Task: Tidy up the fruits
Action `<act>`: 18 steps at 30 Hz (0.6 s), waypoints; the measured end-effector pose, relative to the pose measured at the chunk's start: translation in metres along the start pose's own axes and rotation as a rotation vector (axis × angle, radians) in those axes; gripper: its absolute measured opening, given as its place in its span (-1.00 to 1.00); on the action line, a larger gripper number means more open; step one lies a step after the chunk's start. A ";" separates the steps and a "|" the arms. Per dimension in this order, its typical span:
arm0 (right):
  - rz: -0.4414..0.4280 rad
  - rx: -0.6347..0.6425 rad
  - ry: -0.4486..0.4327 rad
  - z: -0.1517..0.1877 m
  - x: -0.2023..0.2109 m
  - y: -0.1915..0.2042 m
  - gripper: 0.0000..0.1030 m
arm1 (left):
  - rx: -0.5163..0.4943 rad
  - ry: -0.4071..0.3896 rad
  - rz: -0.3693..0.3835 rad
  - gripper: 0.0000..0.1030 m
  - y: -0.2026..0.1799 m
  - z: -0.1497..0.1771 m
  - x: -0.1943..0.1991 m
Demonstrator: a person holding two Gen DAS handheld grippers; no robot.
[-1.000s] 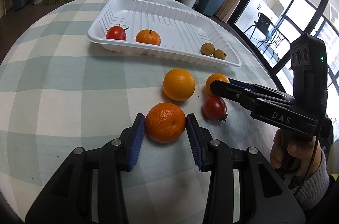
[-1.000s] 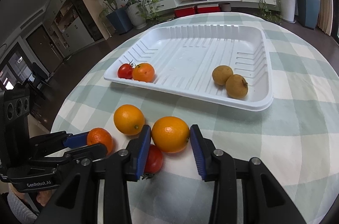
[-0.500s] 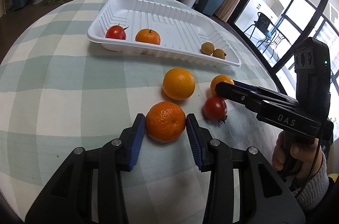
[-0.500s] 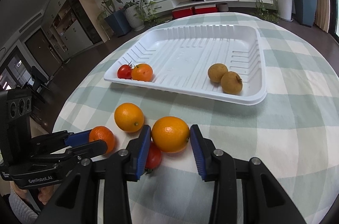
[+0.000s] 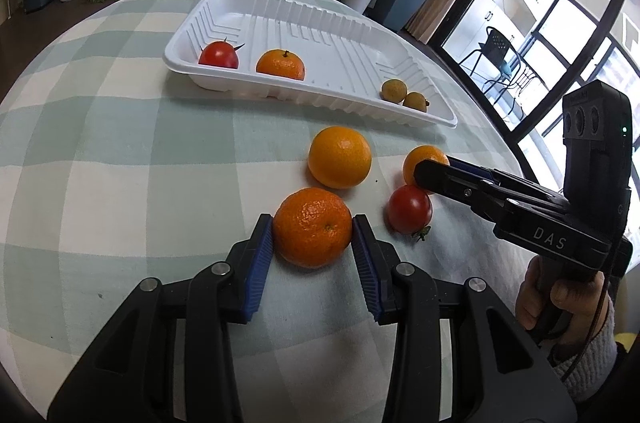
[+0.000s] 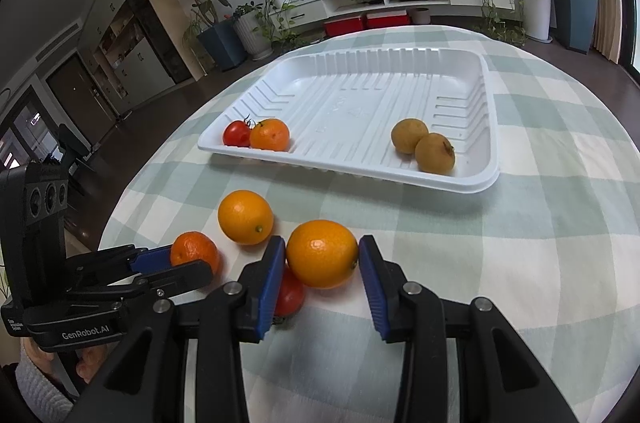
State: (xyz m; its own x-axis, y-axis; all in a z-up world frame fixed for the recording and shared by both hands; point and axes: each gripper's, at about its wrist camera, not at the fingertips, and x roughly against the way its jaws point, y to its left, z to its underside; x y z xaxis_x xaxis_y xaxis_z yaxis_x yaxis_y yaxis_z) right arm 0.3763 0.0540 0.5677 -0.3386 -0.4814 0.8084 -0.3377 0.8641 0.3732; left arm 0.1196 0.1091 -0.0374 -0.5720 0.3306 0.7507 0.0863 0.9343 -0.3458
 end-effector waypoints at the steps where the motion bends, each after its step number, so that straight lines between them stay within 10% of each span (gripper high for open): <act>1: -0.001 -0.001 0.000 0.000 0.000 0.000 -0.20 | 0.003 -0.002 0.004 -0.29 0.001 0.000 0.000; 18: 0.001 -0.014 -0.012 0.004 0.009 -0.001 -0.20 | 0.010 -0.010 0.012 -0.30 0.000 0.000 0.005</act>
State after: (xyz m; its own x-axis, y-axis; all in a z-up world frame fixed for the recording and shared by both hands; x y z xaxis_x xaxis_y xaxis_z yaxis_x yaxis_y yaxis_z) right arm 0.3702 0.0482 0.5725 -0.3492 -0.4817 0.8037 -0.3245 0.8668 0.3786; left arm 0.1172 0.1105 -0.0336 -0.5793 0.3406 0.7405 0.0848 0.9288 -0.3608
